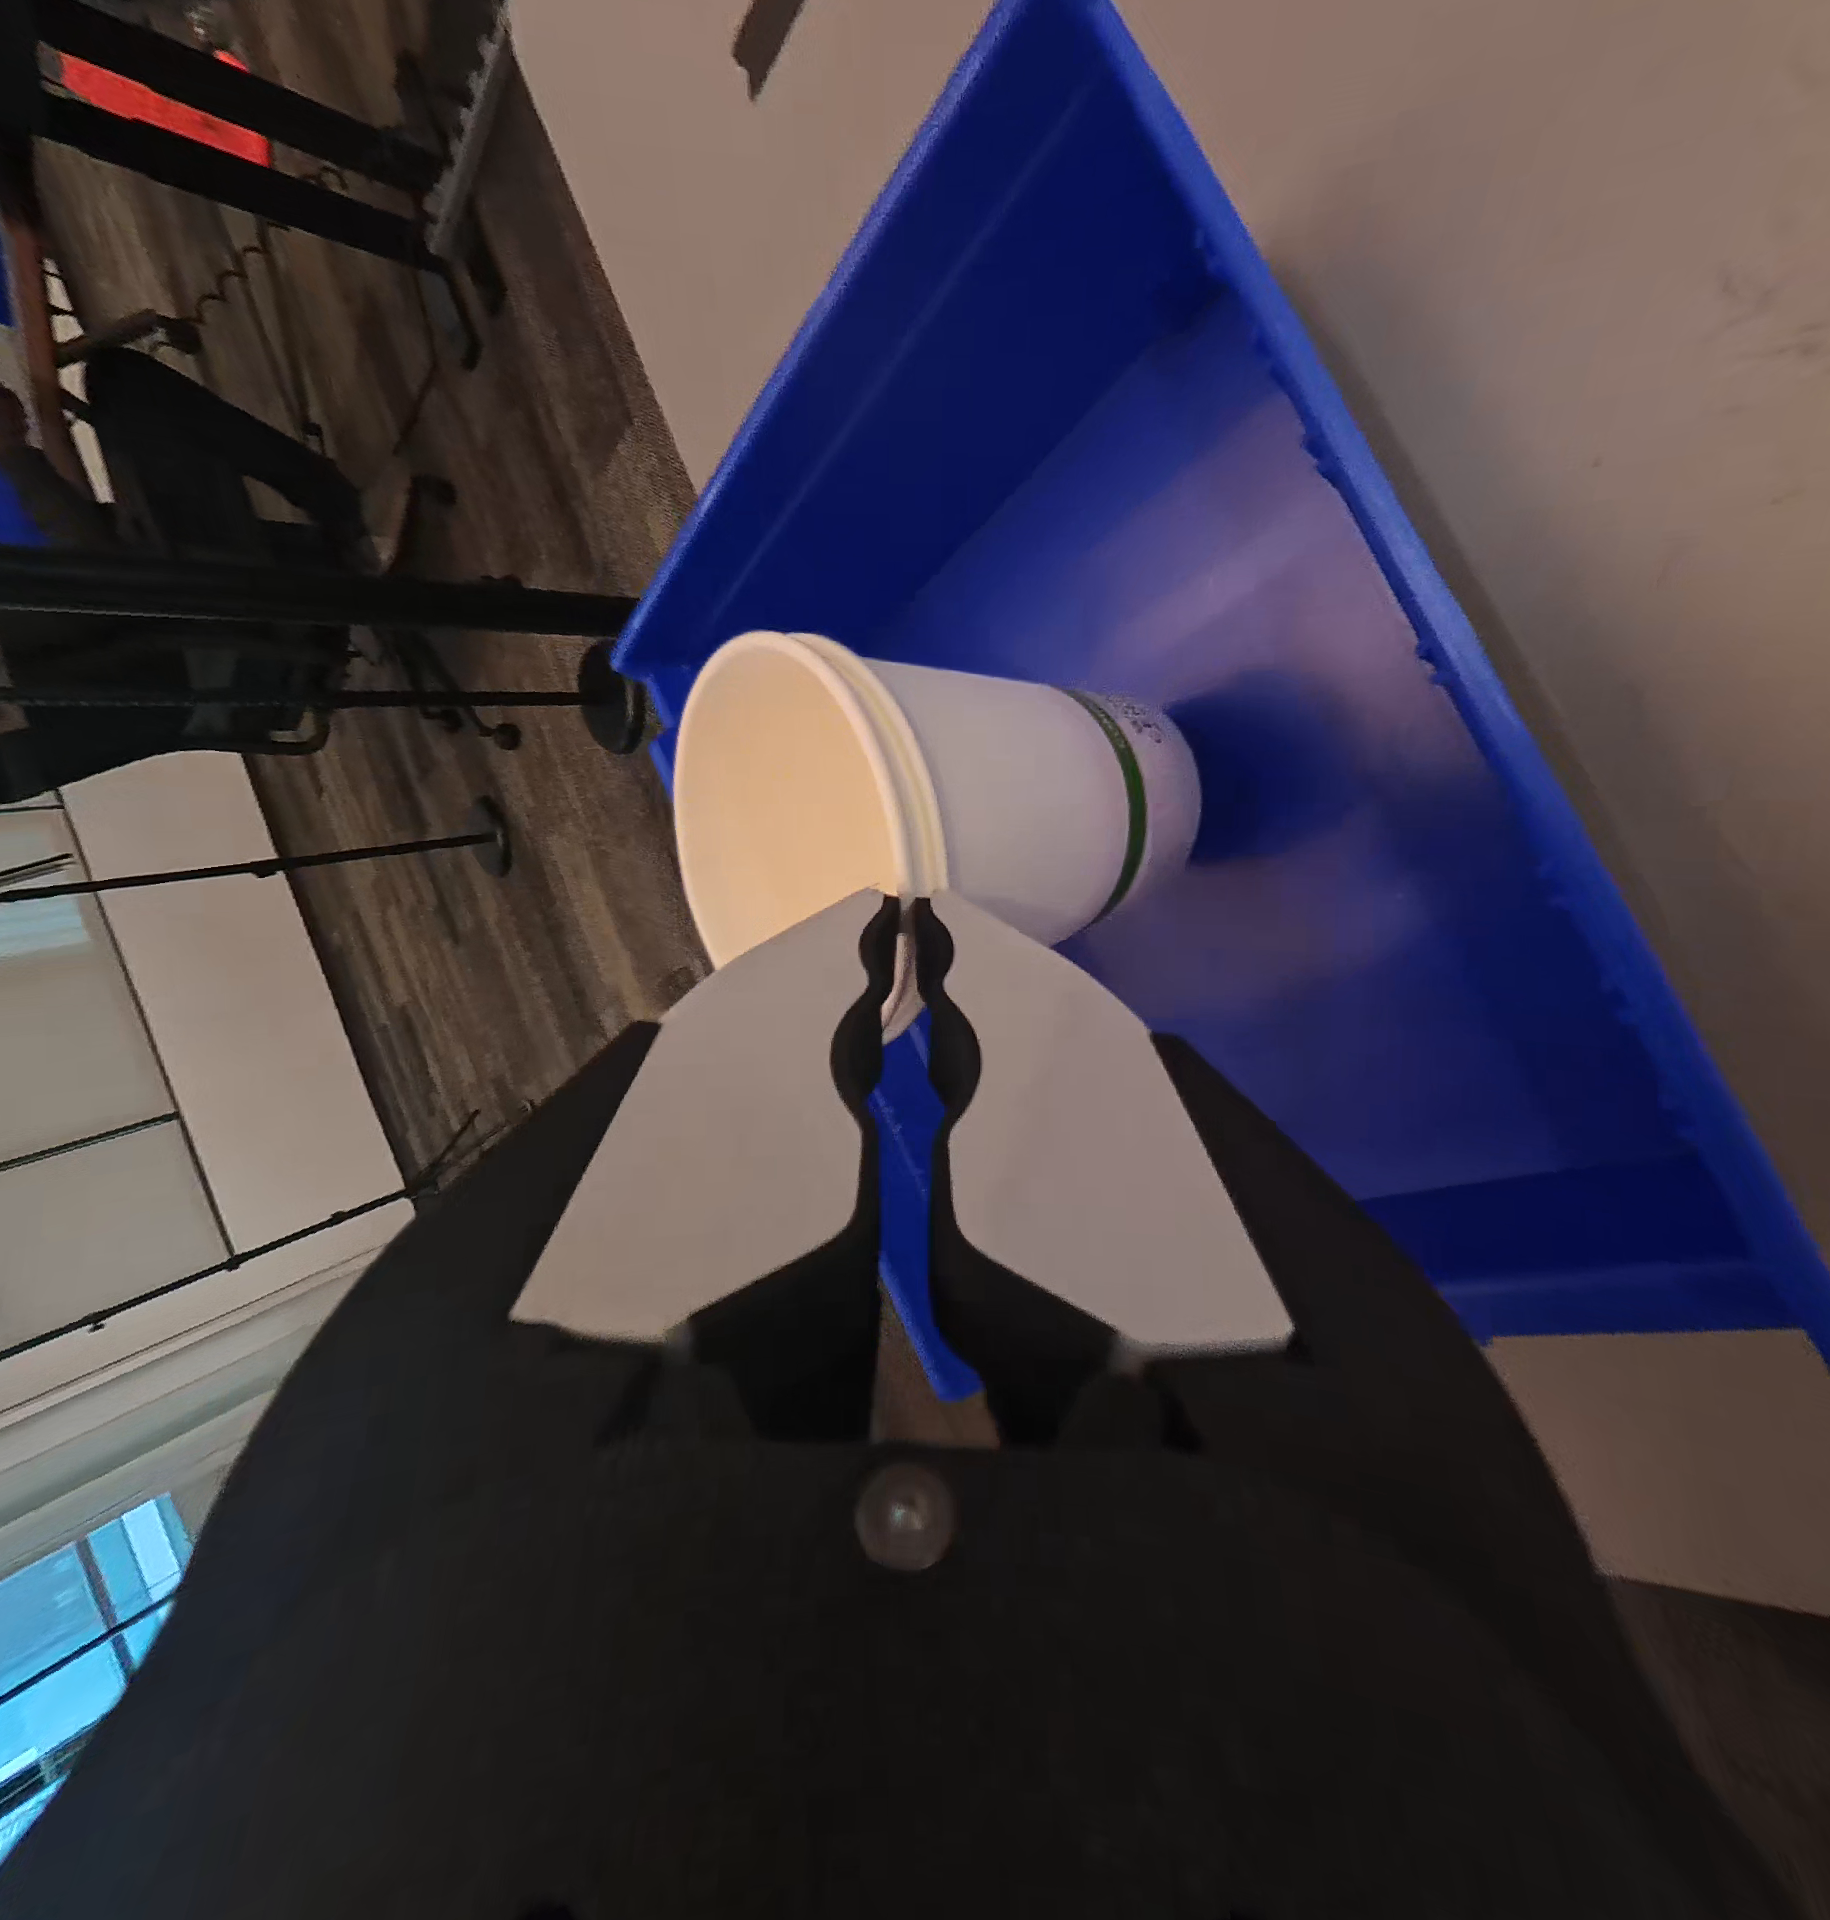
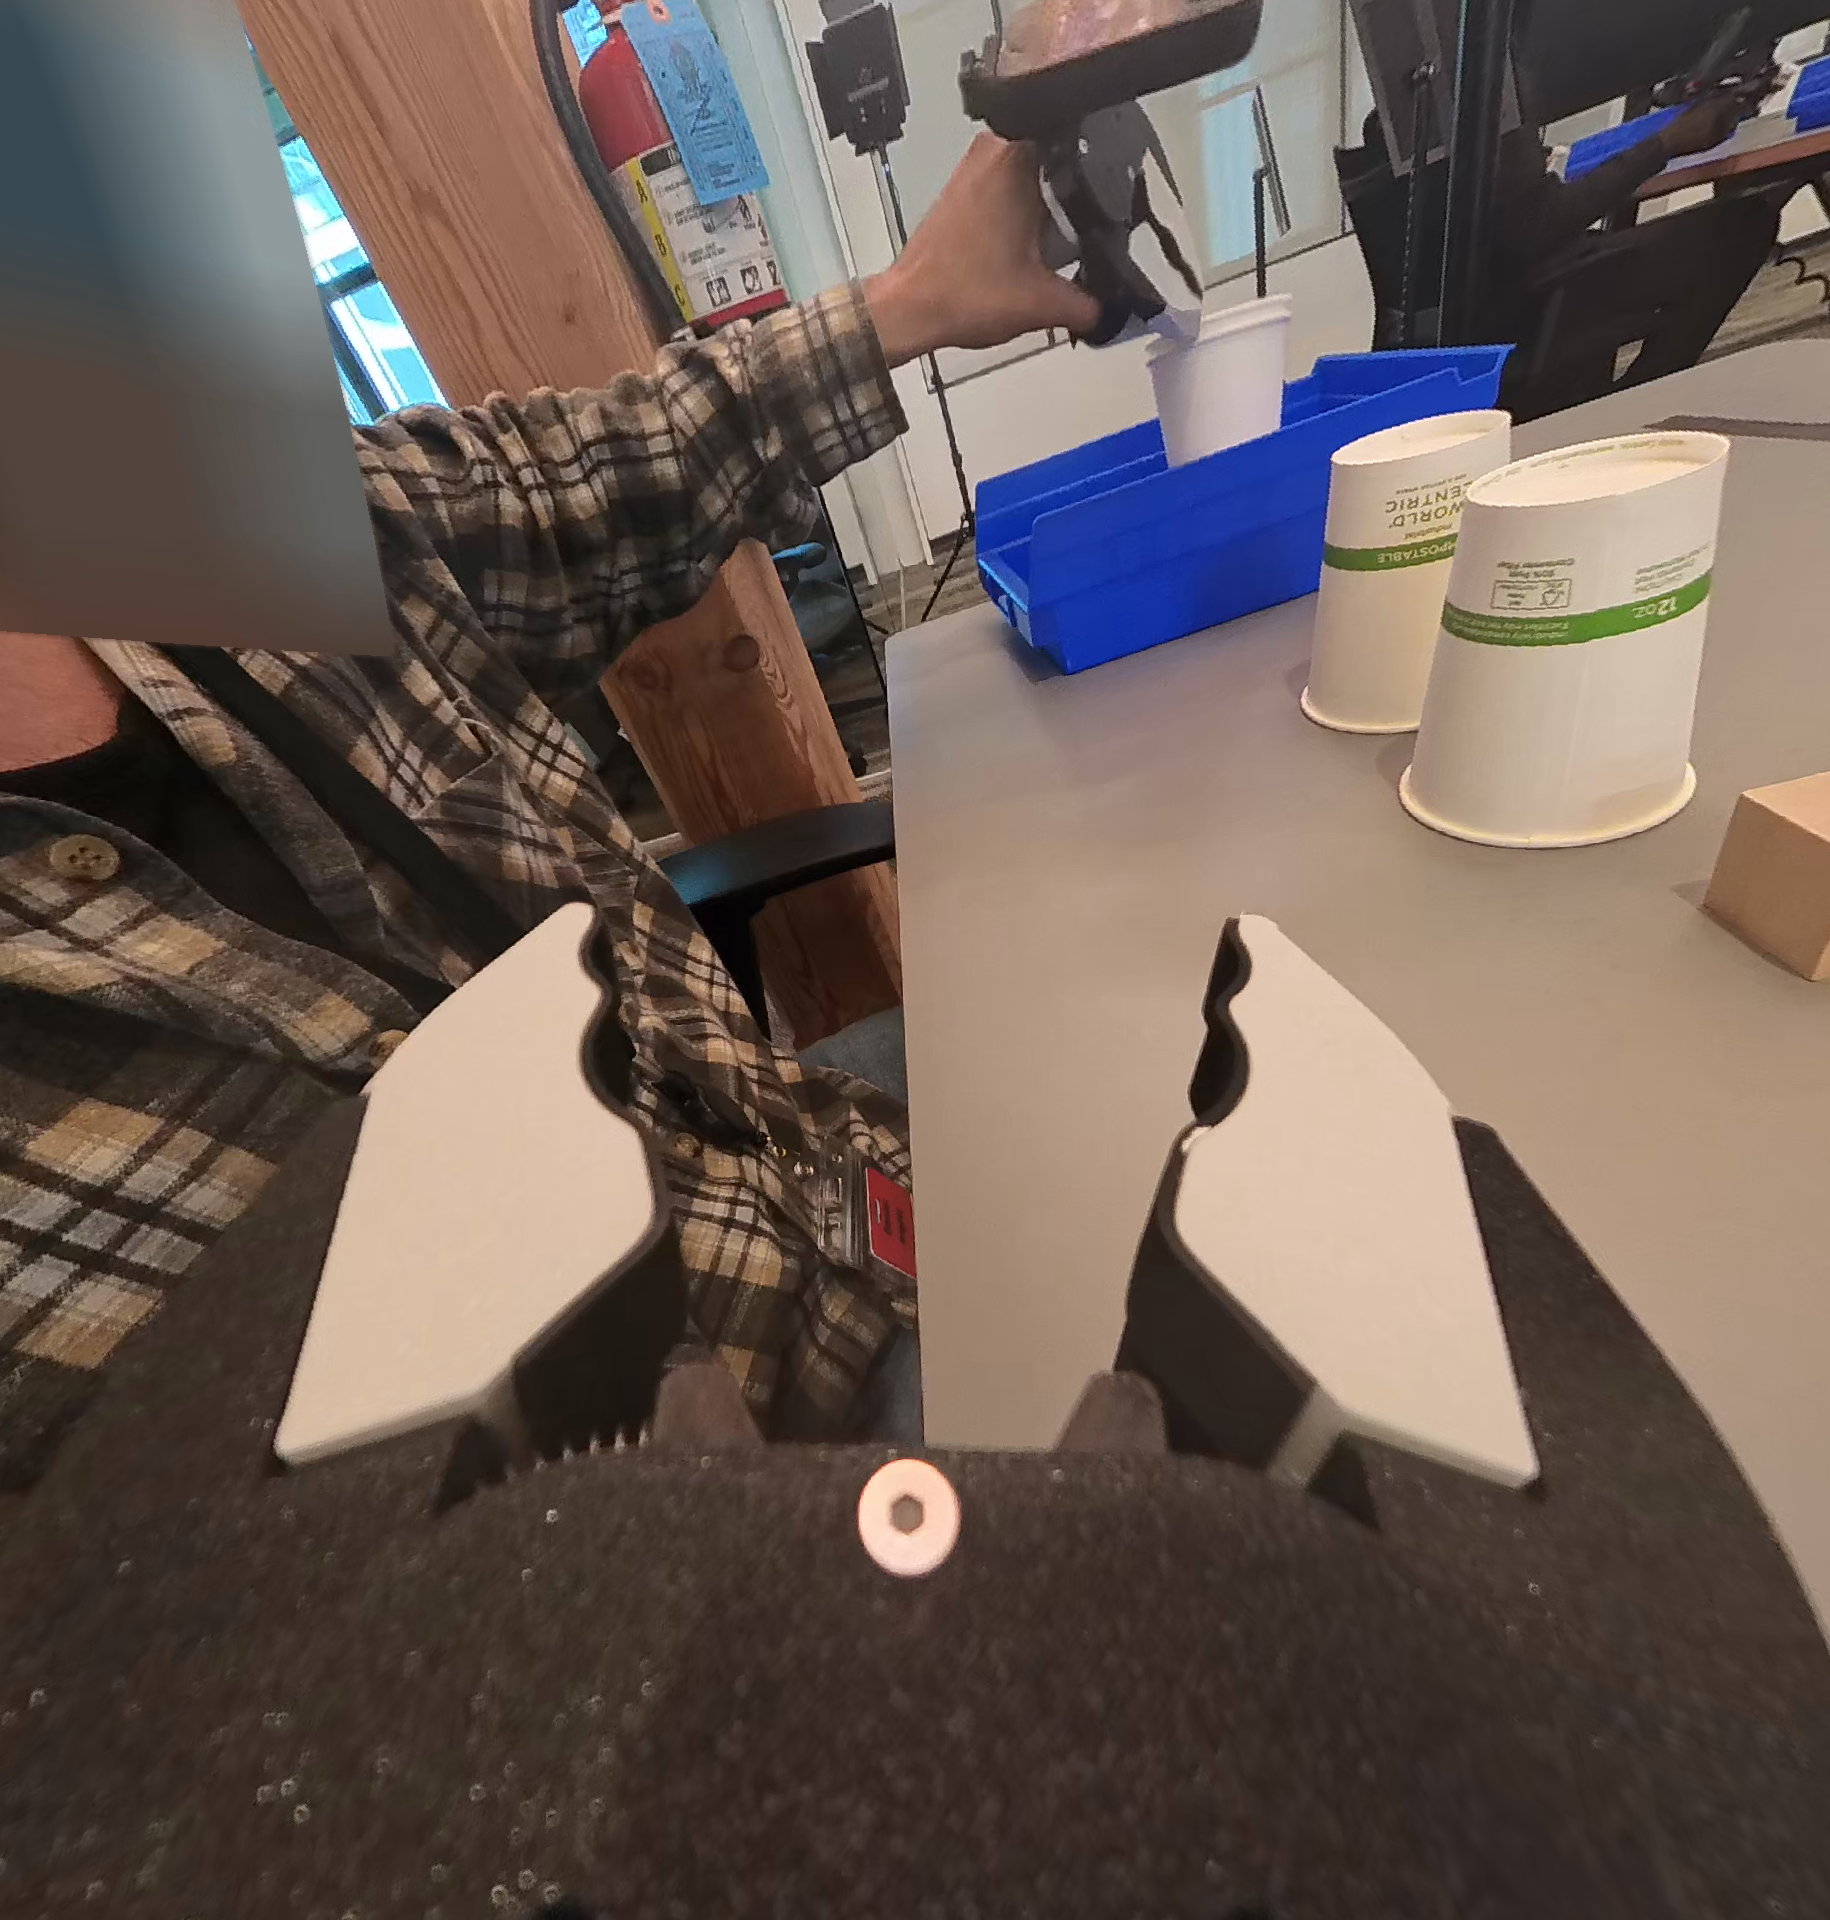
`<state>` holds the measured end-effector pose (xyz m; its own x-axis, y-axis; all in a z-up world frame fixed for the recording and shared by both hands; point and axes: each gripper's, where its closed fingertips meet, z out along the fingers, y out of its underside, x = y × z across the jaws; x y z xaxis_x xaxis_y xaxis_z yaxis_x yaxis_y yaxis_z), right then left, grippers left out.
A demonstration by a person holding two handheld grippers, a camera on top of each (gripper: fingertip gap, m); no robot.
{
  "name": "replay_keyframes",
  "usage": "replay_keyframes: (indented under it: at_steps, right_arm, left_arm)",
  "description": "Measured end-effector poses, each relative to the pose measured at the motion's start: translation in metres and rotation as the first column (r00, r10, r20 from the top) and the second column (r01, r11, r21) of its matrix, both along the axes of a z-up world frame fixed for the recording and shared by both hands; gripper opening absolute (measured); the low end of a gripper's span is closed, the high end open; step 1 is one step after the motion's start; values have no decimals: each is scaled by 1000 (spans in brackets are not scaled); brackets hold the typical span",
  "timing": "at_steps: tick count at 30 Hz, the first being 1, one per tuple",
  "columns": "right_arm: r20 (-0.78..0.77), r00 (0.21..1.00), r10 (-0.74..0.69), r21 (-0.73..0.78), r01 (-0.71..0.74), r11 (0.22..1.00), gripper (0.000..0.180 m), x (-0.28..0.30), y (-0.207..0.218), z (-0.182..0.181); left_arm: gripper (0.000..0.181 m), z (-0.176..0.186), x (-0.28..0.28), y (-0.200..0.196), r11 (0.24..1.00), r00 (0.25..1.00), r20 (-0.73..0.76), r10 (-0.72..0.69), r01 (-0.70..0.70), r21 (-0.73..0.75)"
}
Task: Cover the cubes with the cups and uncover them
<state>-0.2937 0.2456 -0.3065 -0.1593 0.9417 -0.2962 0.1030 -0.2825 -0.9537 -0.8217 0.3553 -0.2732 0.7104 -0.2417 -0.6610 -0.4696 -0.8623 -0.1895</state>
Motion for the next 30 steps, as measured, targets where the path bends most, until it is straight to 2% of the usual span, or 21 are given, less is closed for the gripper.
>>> replay_keyframes:
  at_steps: [7, 13, 16, 18, 20, 22, 24, 26, 29, 30]
  right_arm:
    - [8, 1000, 23, -6, -22, 1000, 106, -5, -3, -5]
    - [7, 1000, 16, -7, -16, 1000, 106, -3, -4, -4]
    - [9, 1000, 18, -10, -18, 1000, 106, -5, -4, -5]
    - [7, 1000, 26, -14, -26, 1000, 106, -6, -5, -6]
    - [5, 999, 32, -11, -31, 999, 106, -8, -6, -6]
    - [6, 999, 36, -13, -36, 999, 106, -8, -7, -7]
    - [16, 999, 34, -16, -34, 999, 106, -7, -6, -8]
    - [14, 999, 32, -16, -32, 999, 106, -7, -5, -7]
    - [7, 999, 35, -15, -35, 999, 106, -8, -5, -6]
    - [7, 999, 37, -16, -37, 999, 106, -9, -6, -7]
  left_arm:
    - [2, 17, -4, 3, 994, 986, -166, -24, 41, 97]
    - [2, 20, 6, 4, 992, 992, -113, -51, 63, 108]
    - [2, 37, 9, 6, 987, 990, -133, -53, 72, 141]
    - [2, 30, 13, 9, 989, 993, -104, -62, 76, 131]
    - [2, 22, 5, 7, 994, 985, -165, -48, 63, 85]
    - [2, 11, 8, 6, 996, 990, -129, -52, 61, 71]
    - [2, 14, 5, 5, 996, 987, -153, -46, 58, 73]
    - [2, 16, 9, 7, 993, 993, -108, -54, 64, 95]
    - [2, 16, 2, 5, 997, 988, -149, -34, 44, 64]
    - [2, 17, 6, 6, 995, 993, -115, -41, 51, 86]
